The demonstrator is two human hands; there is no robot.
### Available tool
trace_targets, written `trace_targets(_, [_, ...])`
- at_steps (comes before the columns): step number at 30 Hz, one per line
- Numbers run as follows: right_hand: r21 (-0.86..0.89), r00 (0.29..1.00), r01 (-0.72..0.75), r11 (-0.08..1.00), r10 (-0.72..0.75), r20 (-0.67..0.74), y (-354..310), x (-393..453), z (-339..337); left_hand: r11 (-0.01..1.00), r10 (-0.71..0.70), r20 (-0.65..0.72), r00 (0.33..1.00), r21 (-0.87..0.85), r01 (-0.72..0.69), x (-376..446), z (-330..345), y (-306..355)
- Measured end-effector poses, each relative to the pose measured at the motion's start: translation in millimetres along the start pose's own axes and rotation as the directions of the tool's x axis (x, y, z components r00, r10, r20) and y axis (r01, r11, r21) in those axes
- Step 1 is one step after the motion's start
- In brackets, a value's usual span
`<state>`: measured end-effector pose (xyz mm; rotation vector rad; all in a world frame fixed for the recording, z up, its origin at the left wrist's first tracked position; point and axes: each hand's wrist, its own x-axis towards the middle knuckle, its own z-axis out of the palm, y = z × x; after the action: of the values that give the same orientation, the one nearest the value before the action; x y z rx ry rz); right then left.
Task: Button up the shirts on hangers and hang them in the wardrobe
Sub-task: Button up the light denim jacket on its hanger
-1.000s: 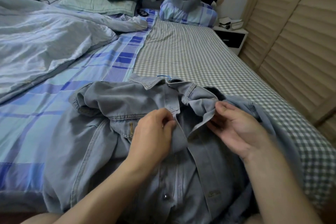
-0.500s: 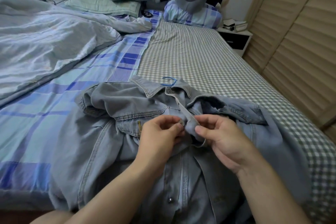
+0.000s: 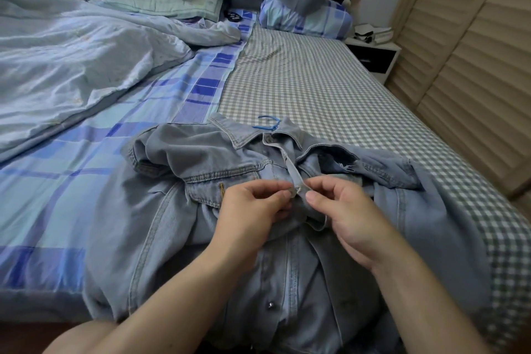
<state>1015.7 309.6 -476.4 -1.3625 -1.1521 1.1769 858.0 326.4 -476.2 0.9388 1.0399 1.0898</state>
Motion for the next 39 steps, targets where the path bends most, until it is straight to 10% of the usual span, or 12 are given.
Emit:
trace_targets(10, [-0.125, 0.999, -0.023, 0.992, 0.028, 0.035, -6, -1, -2, 0.791, 0.365, 0.004, 0.931, 0.527, -0.312, 6, 3, -8])
trace_targets(23, [-0.539, 0.981, 0.118, 0.834, -0.183, -0.069, 9, -12, 33, 0.997, 0.006, -0.102, 0.995, 0.072, 0.001, 19, 2, -18])
trace_targets(28, [-0.425, 0.980, 0.076, 0.902, -0.147, -0.135, 14, -7, 33, 0.979, -0.141, -0.084, 0.986, -0.163, 0.126, 20, -1, -16])
trace_targets(34, [-0.359, 0.973, 0.127, 0.925, -0.186, -0.136, 6, -4, 22, 0.998, 0.023, -0.116, 0.993, -0.050, -0.029, 20, -2, -18])
trace_targets(39, [-0.602, 0.844, 0.407, 0.687, -0.534, -0.038, 5, 4, 15, 0.955, 0.233, -0.064, 0.970, 0.204, -0.216, 22, -5, -18])
